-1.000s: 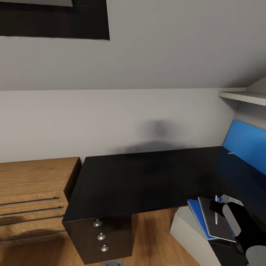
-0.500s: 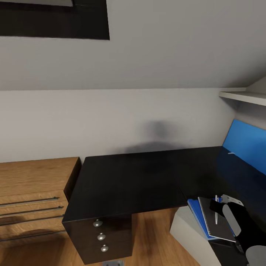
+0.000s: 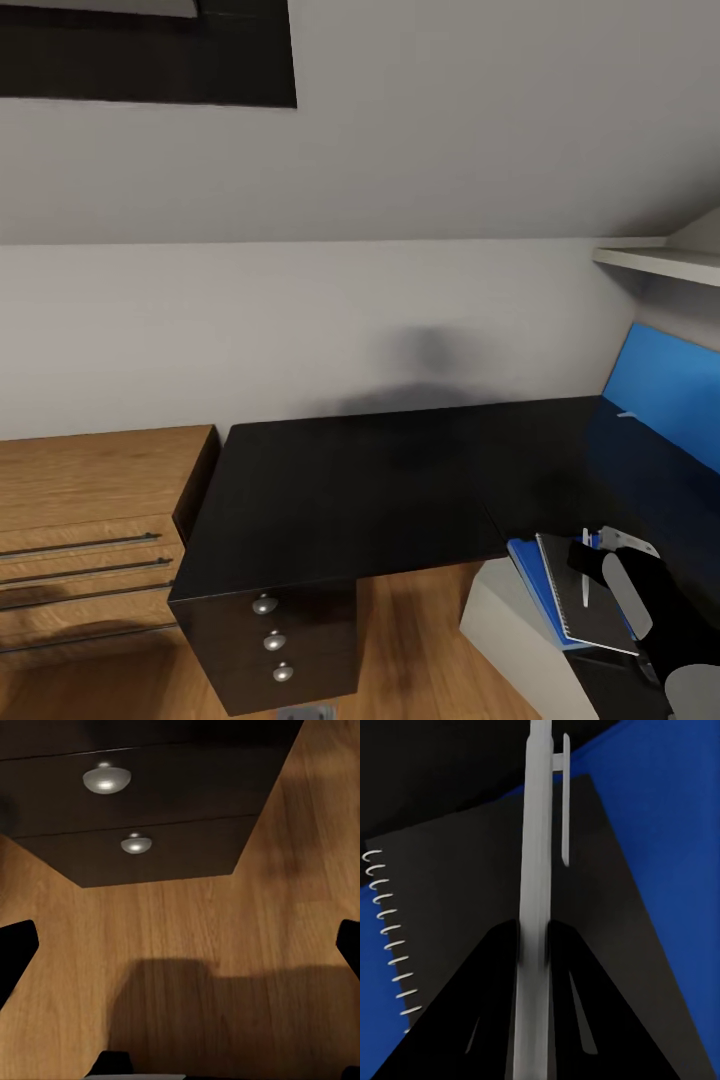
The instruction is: In the bedroom, organize the workspace by keeping the computer under the desk, ensuring the monitor is on the desk, placing the keyboard on the desk next to the monitor, placing the mouse on the desk next to the keyboard, moving the folder from the swivel chair onto the desk next to the mouse, stacking the notebook on top of the folder with the pen on top of the notebook, and positioning the swivel chair next to the desk.
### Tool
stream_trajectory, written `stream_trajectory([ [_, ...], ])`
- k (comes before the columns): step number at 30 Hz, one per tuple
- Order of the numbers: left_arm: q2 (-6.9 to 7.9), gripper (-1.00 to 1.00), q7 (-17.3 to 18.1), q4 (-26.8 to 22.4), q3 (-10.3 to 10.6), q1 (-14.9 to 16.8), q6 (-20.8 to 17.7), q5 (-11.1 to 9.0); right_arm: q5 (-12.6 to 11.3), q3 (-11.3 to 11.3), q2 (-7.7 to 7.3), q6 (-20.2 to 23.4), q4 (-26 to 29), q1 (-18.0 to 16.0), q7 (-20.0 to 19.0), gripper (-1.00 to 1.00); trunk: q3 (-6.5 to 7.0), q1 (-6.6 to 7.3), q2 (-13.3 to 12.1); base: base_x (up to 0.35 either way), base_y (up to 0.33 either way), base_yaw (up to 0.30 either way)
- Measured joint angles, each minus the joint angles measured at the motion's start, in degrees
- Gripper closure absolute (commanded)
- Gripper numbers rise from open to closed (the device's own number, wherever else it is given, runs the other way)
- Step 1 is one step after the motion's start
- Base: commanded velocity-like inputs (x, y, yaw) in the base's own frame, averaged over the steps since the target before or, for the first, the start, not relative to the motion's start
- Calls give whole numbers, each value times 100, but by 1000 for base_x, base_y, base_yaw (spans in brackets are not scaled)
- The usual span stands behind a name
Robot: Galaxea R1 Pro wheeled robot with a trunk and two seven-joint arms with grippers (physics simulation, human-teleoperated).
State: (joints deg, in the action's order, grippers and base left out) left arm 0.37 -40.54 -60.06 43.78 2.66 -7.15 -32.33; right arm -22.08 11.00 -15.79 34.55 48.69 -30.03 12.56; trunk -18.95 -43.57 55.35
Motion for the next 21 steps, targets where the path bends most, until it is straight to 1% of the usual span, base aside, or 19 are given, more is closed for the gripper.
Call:
stream_trajectory([
  [7,2,-100,-1,235,-9,2,16,6,0,0,6,-1,0,1,-1,100,0,-1,0,-26,0,0],
  [11,2,-100,-6,259,-10,2,16,8,0,0,5,3,0,0,-3,100,0,-1,0,-92,0,0],
  [21,-5,-100,-1,252,-45,2,10,7,1,-5,0,9,0,0,-2,100,0,0,0,-6,0,0],
])
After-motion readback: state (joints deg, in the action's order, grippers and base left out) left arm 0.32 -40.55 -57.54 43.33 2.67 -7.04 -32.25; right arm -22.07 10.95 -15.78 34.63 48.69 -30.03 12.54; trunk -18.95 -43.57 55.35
